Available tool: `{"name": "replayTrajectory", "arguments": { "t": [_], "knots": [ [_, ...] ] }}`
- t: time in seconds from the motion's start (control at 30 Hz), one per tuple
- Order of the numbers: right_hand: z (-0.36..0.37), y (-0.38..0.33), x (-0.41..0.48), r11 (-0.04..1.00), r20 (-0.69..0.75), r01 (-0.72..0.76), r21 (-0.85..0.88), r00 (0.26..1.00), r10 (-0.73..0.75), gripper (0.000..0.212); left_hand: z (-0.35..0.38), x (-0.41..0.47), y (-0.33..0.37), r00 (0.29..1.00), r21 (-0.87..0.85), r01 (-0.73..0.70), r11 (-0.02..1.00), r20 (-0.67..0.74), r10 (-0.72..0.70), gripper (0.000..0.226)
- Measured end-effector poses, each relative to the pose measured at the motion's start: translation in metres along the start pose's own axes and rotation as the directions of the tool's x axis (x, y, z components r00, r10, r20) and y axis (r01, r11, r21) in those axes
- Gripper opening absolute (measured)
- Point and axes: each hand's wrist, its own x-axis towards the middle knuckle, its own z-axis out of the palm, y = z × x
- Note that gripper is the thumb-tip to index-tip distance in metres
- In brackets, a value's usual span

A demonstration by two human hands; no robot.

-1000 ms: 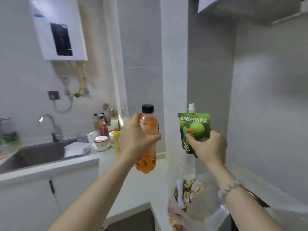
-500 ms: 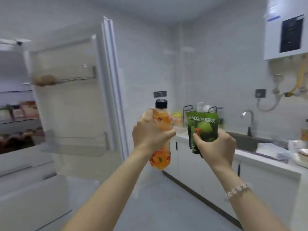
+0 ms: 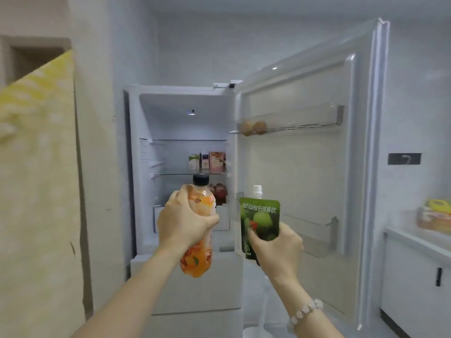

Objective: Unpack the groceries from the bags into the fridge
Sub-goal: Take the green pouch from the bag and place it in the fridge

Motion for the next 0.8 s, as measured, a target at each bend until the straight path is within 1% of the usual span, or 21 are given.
{"name": "replayTrajectory", "arguments": {
  "t": [0.13,0.2,0.3,0.37,0.5,0.7,0.77,0.8],
  "knots": [
    [0.072,0.009,0.005,0.995,0.049,-0.075,0.071,0.996,0.072,0.026,0.005,0.029,-0.052,0.999,0.037,0.042,0.998,-0.002,-0.042,0.076],
    [0.104,0.011,0.005,0.993,0.076,-0.082,0.082,0.994,0.076,0.029,0.009,0.041,-0.075,0.999,0.071,0.048,0.996,-0.006,-0.047,0.076],
    [0.143,0.013,0.009,0.991,0.136,-0.092,0.099,0.988,0.078,0.026,0.018,0.064,-0.103,0.997,0.11,0.072,0.991,-0.012,-0.071,0.077],
    [0.165,0.018,0.018,0.993,0.151,-0.08,0.089,0.986,0.066,0.028,0.029,0.081,-0.12,0.996,0.119,0.089,0.989,-0.019,-0.088,0.076],
    [0.214,0.037,0.054,0.992,0.135,-0.107,0.065,0.986,0.097,0.032,0.061,0.121,-0.153,0.993,0.102,0.118,0.988,-0.025,-0.116,0.079],
    [0.297,0.073,0.105,0.98,0.213,-0.171,0.099,0.966,0.147,0.022,0.123,0.189,-0.191,0.992,0.131,0.129,0.983,-0.002,-0.13,0.079],
    [0.325,0.083,0.128,0.975,0.216,-0.186,0.119,0.964,0.158,0.021,0.144,0.218,-0.2,0.992,0.147,0.125,0.981,0.006,-0.127,0.08],
    [0.336,0.087,0.14,0.979,0.208,-0.169,0.113,0.967,0.144,0.022,0.154,0.232,-0.205,0.992,0.149,0.123,0.981,0.004,-0.125,0.08]
  ]
}}
